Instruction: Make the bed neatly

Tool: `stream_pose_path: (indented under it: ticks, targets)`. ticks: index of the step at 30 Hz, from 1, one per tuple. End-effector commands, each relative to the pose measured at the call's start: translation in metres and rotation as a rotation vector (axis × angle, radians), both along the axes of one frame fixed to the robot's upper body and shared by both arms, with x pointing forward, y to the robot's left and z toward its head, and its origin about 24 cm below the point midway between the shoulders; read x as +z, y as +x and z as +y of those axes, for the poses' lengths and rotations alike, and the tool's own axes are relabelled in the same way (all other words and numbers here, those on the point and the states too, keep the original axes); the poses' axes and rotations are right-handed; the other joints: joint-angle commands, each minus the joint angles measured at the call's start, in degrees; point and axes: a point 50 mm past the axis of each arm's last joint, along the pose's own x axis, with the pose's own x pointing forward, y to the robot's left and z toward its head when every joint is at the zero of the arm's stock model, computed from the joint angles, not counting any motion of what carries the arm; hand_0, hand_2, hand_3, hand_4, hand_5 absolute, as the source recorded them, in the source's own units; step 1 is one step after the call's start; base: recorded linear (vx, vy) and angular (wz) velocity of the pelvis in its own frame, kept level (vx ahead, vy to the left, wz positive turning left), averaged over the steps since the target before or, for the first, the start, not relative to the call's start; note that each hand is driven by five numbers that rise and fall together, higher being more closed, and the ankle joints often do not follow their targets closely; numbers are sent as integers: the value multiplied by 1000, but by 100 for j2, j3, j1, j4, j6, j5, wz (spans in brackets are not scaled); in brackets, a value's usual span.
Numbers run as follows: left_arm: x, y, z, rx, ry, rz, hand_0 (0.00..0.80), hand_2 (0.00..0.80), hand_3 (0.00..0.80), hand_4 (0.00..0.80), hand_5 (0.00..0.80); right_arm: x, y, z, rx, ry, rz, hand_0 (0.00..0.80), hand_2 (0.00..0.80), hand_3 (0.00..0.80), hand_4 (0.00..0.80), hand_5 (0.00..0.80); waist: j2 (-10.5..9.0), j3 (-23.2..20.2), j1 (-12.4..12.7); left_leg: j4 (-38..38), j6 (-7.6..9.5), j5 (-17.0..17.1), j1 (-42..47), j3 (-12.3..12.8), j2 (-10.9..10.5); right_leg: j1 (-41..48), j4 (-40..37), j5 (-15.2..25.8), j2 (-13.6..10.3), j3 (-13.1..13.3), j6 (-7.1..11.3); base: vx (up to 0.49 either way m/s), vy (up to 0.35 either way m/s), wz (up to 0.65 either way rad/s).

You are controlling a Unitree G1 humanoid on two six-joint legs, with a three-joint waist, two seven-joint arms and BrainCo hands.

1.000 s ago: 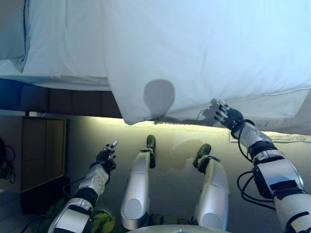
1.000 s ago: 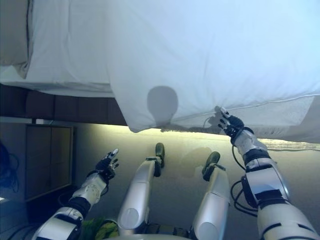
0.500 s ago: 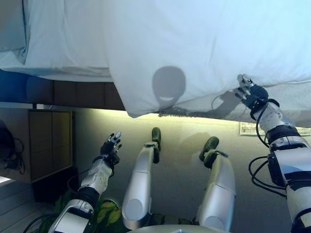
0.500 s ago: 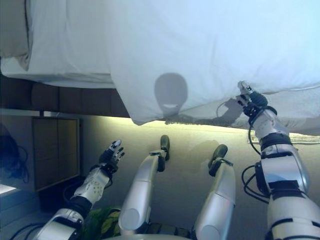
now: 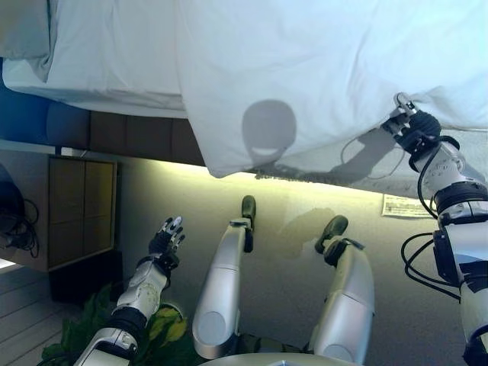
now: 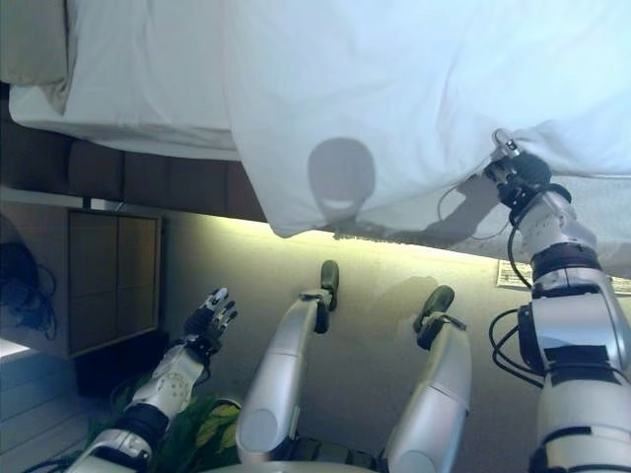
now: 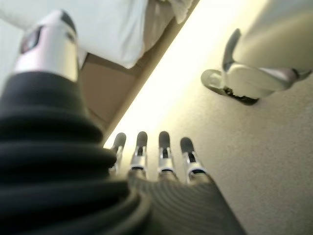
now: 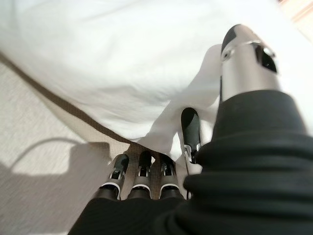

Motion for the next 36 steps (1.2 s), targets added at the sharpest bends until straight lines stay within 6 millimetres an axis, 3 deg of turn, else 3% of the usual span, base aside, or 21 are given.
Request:
stream_pose_path:
  ticks: [1, 10, 19, 23, 26, 31, 34, 36]
  targets:
    - [1, -14, 20, 19, 40, -15, 0, 0, 0, 0, 0, 81, 4, 10, 100, -80, -270, 800, 800, 800, 800, 800, 163, 30, 92, -345, 112, 167, 84, -166, 87, 138, -8, 39, -26, 199, 276, 0, 0, 0]
    - [0, -15, 16, -31, 54, -23, 0, 0, 0, 0, 0, 56, 6, 14, 167, -17, -205, 800, 800, 800, 800, 800, 54, 27, 94, -653, 56, 266, 673, -87, 176, 852, -424, 121, -5, -20, 305, 3, 3, -1]
    - [1, -13, 14, -57, 61, -12, 0, 0, 0, 0, 0, 52, 9, 22, 202, -3, -197, 800, 800, 800, 800, 800, -102, -42, 118, -972, 5, 344, 1167, -44, 256, 1397, -851, 234, 63, -164, 349, 0, 0, 0]
    - [6, -10, 8, -101, 17, -67, 0, 0, 0, 0, 0, 45, 12, 35, 251, 23, -188, 800, 800, 800, 800, 800, -196, -110, 104, -1126, -37, 384, 1419, -15, 313, 1672, -1090, 304, 106, -227, 373, 7, 0, -1]
    - [32, 8, -6, -168, -48, -189, 0, 0, 0, 0, 0, 31, 14, 47, 288, 44, -183, 800, 800, 800, 800, 800, -291, -181, 87, -1276, -59, 411, 1678, -16, 353, 1990, -1386, 389, 144, -303, 398, 44, -19, -4]
    - [83, 37, -50, -308, -209, -373, 0, 0, 0, 0, 0, 26, 17, 64, 337, 123, -232, 800, 800, 800, 800, 800, -459, -312, 43, -1570, -87, 473, 1980, -2, 408, 2436, -1946, 581, 291, -406, 439, 37, -43, -1]
    - [95, 49, -76, -337, -320, -398, 0, 0, 0, 0, 0, 29, 21, 82, 392, 190, -276, 800, 800, 800, 800, 800, -574, -394, -19, -1762, -108, 508, 2154, 14, 436, 2628, -2228, 685, 385, -410, 464, 33, -26, -4]
    - [93, 55, -90, -311, -403, -374, 0, 0, 0, 0, 0, 33, 24, 97, 439, 233, -301, 800, 800, 800, 800, 800, -671, -442, -56, -1873, -128, 516, 2272, 23, 462, 2755, -2409, 739, 445, -411, 477, 33, -20, -11]
